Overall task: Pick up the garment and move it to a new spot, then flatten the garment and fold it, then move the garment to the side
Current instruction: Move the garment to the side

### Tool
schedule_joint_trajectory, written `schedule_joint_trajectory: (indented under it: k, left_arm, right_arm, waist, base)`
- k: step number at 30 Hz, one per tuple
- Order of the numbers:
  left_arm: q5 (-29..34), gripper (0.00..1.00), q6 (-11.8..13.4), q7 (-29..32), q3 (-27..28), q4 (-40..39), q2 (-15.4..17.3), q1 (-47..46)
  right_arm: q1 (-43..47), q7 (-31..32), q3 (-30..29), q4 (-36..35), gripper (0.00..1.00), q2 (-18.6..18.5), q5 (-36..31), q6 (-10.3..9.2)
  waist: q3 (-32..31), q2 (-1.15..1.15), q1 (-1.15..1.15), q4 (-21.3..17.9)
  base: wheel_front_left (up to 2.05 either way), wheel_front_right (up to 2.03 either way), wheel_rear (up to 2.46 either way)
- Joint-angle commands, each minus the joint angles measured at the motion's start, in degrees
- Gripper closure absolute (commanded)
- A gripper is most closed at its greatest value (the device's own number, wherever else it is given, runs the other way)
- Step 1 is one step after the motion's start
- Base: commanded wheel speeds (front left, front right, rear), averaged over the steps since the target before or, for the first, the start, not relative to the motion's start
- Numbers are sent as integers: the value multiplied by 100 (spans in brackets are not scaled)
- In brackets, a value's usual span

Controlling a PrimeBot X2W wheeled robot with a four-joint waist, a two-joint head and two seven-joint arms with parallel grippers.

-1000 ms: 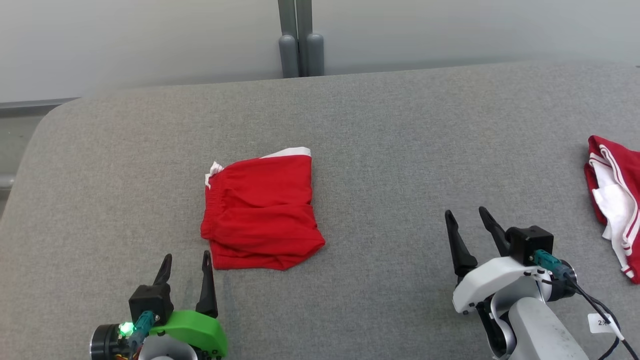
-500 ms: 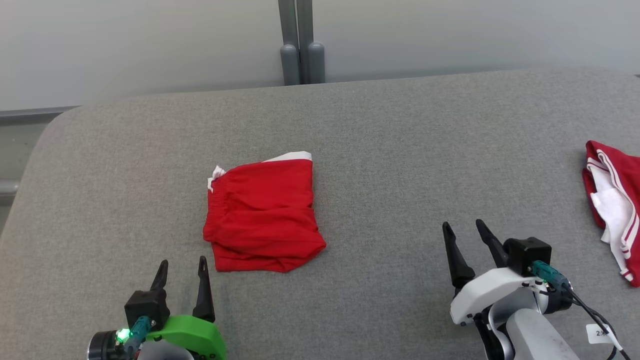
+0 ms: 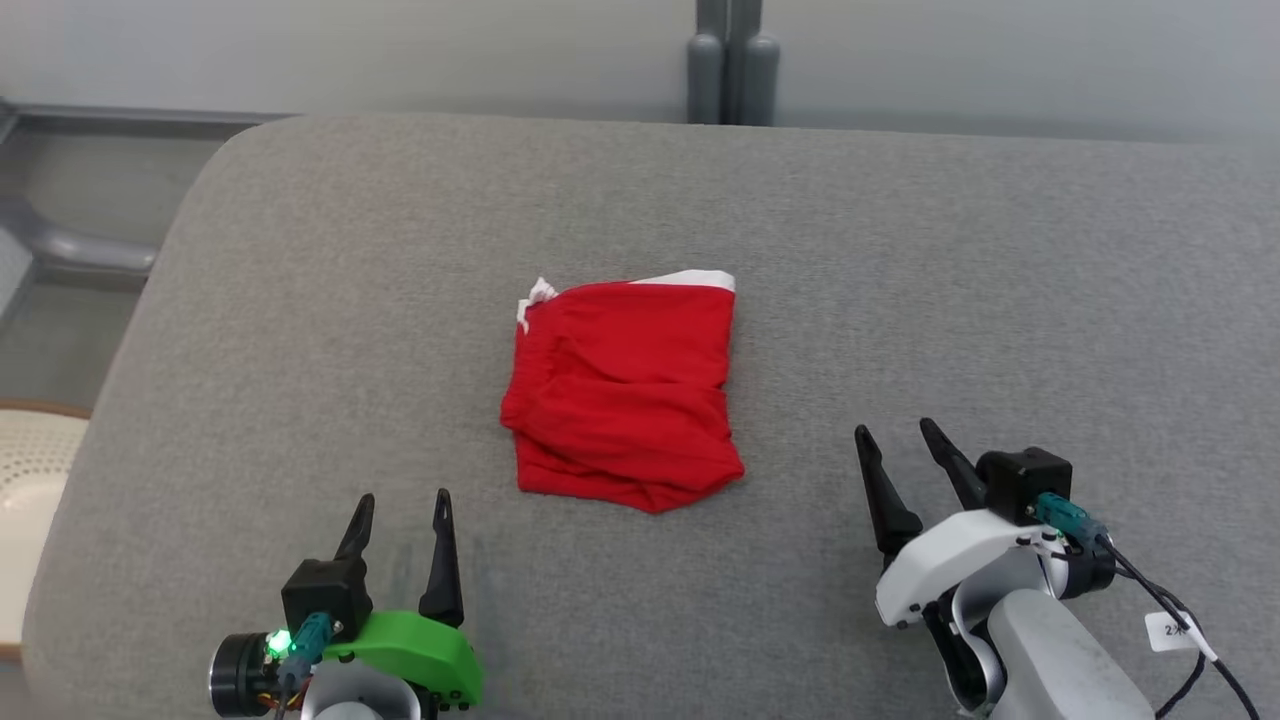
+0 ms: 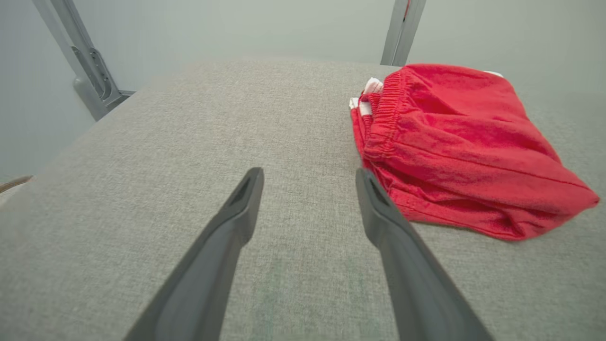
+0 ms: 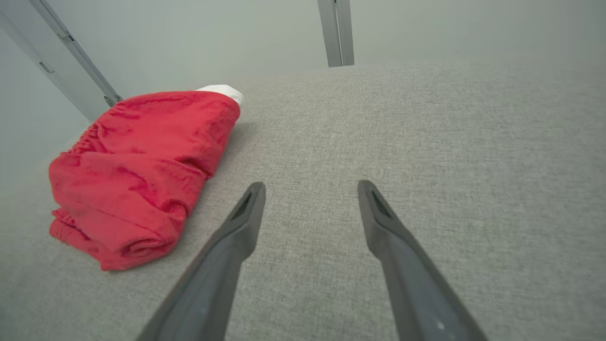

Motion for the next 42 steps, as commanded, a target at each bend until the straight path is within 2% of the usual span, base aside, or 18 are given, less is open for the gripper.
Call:
schedule_joint_trajectory:
  k: [1, 3, 10, 23, 24, 25, 26, 34, 38, 42]
  left_arm:
    - [-24, 0, 29, -12, -3, -21, 21, -80]
    - [-64, 0, 43, -12, -39, -32, 20, -74]
    - [-191, 0, 95, -12, -197, -103, 19, -134]
    - [-323, 0, 174, -12, -295, -146, 18, -168]
    - [-331, 0, 175, -12, -297, -143, 18, -171]
    - [-333, 0, 179, -12, -301, -140, 18, -174]
    - [-335, 0, 183, -12, -299, -140, 18, -174]
    - [-198, 0, 125, -12, -217, -121, 20, -140]
    - [-100, 0, 60, -12, -131, -79, 20, -102]
    - [28, 0, -10, -12, -64, -37, 20, -115]
  right_arm:
    - [-125, -12, 28, 40, 0, -18, 26, -1]
    - [-275, -12, 61, 117, 0, -20, 22, -1]
    - [-549, -12, 46, 309, 0, -22, 44, -1]
    - [-923, -11, -146, 907, 0, -19, 268, -1]
    - [-944, -9, -126, 989, 55, -14, 272, -1]
    - [-965, 1, -120, 1036, 84, -6, 287, 0]
    - [-977, 2, -110, 1063, 100, -4, 300, 0]
    - [-1002, 1, -109, 989, 100, -25, 338, -1]
    - [-920, -5, 27, 854, 100, -27, 482, -2]
    - [-851, -5, 196, 785, 100, -27, 691, -3]
  waist:
    - [290, 0, 0, 579]
    - [376, 0, 0, 862]
    - [552, 0, 0, 1382]
    - [802, 0, 0, 1788]
    - [811, 0, 0, 1801]
    - [819, 0, 0, 1811]
    - [823, 0, 0, 1814]
    - [739, 0, 0, 1565]
    - [618, 0, 0, 1143]
    - [482, 0, 0, 547]
  base:
    - [0, 0, 0]
    - [0, 0, 0]
    - [0, 0, 0]
    - [0, 0, 0]
    - [0, 0, 0]
    - [0, 0, 0]
    - [0, 0, 0]
    - [0, 0, 0]
    - [0, 0, 0]
    - [0, 0, 0]
